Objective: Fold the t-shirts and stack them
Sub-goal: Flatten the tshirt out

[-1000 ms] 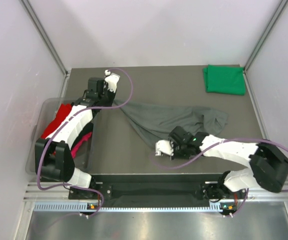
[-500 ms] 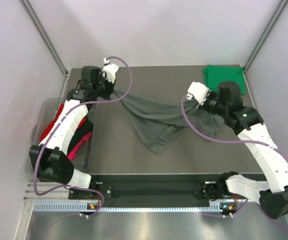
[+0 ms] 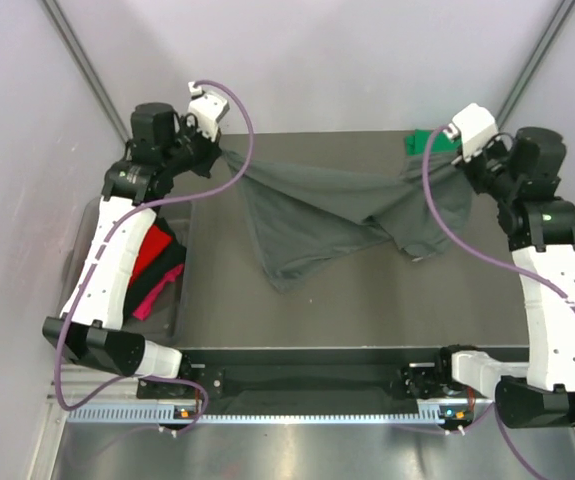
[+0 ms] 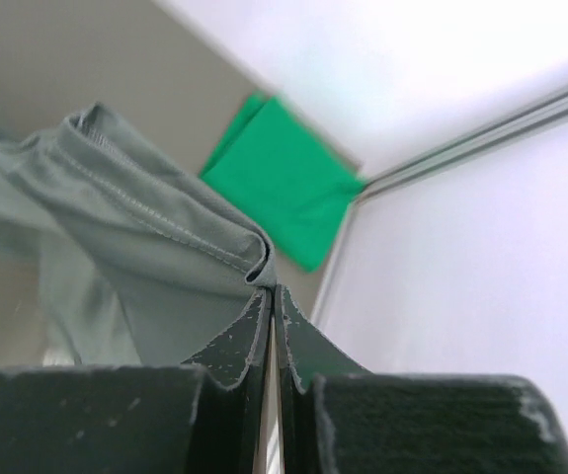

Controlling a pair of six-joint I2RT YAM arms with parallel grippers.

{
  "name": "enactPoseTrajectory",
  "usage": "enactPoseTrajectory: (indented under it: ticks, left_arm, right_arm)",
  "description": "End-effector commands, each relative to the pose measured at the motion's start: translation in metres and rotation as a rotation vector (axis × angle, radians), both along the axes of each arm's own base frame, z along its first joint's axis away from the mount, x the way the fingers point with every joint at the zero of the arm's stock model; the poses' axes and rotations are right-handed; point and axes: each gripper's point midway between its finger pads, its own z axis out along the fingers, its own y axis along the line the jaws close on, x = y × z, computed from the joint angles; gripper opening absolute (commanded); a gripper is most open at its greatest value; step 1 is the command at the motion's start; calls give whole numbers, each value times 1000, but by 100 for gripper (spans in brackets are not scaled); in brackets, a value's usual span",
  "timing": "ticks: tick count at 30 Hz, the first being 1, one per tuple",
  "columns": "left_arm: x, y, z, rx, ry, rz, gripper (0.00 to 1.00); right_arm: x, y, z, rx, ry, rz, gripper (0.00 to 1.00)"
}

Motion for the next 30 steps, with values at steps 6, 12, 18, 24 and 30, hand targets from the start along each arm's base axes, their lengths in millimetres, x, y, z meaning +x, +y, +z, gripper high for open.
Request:
enactPoseTrajectory:
  ticks: [6,12,18,24,30]
  left_arm:
    - [-47,-17,123,-99,-260,-147,0]
    - [-81,-20,145,-126,-306,-204,0]
    - [-117,-7,147,-106,-344,-187,0]
    - [-158,16,172,-96,-451,-117,0]
    - [-191,37,205,-63,-575,-53,0]
  right_arm:
    - [-49,-7,153,18,-429,-28,0]
    - [-100,-9,189,0,-603,-28,0]
    - [-147,-12,201,10,-685,-51,0]
    - [-202,-18,216,-2,-758,-81,0]
    - [-246,-25,243,-70,-857,-109,0]
